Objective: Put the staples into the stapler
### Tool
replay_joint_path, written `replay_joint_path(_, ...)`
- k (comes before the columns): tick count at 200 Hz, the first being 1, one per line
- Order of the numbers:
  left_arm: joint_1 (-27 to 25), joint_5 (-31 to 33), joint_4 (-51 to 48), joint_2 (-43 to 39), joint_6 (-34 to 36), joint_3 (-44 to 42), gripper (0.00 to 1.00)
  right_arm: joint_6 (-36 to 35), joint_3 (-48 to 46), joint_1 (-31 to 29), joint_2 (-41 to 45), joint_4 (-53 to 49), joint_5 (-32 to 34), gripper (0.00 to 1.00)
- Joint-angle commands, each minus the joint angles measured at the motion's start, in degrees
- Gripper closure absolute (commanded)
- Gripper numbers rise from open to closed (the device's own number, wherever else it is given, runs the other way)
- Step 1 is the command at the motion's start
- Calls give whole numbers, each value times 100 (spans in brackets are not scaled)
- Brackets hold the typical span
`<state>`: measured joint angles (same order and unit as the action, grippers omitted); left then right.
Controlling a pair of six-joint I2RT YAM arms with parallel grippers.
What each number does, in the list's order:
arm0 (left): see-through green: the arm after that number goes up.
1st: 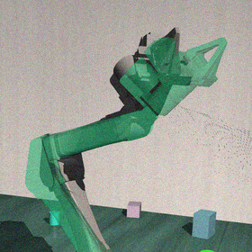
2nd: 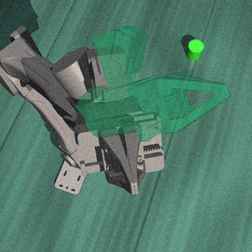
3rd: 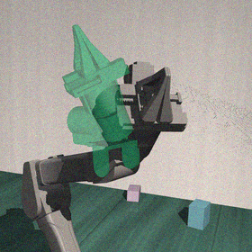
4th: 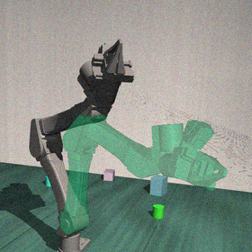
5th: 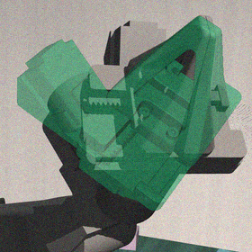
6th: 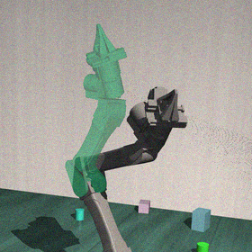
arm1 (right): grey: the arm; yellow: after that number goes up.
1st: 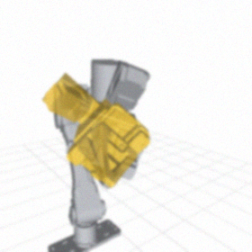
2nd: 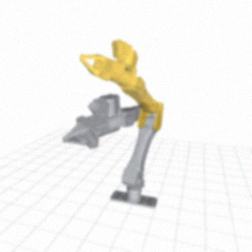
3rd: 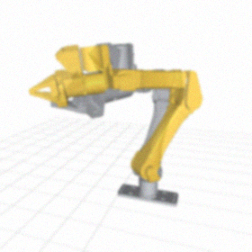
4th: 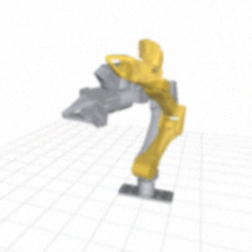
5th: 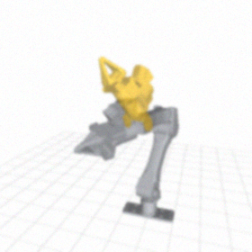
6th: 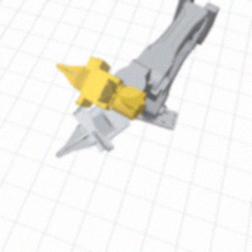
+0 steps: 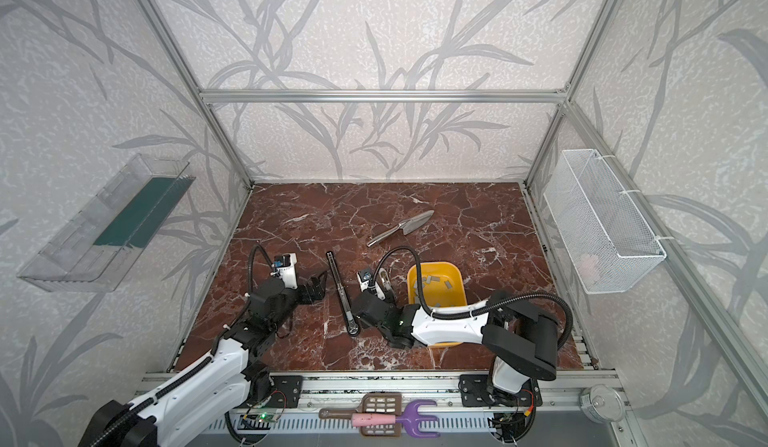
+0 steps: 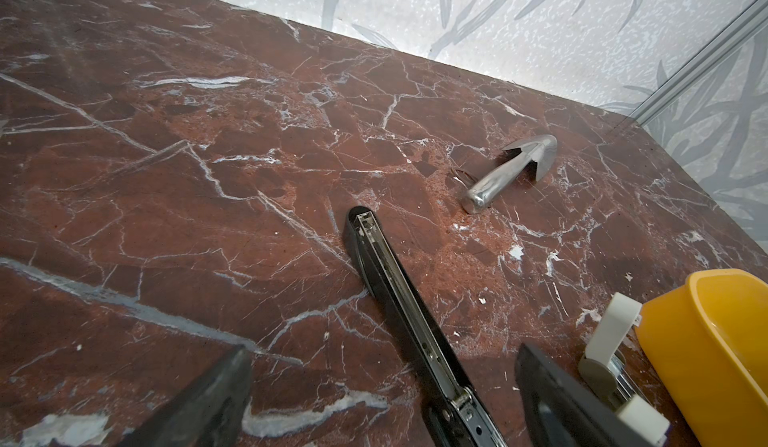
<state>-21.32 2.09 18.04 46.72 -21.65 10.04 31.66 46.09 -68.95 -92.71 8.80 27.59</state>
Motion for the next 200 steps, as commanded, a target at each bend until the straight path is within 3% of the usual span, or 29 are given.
replay_joint_path(1, -1, 99, 53, 17, -6, 103, 1, 29, -73, -14, -26, 138, 149, 90)
replay_joint_path(200, -2, 121, 57, 39, -19, 104, 1, 433, -344, -14, -218, 337, 189, 91)
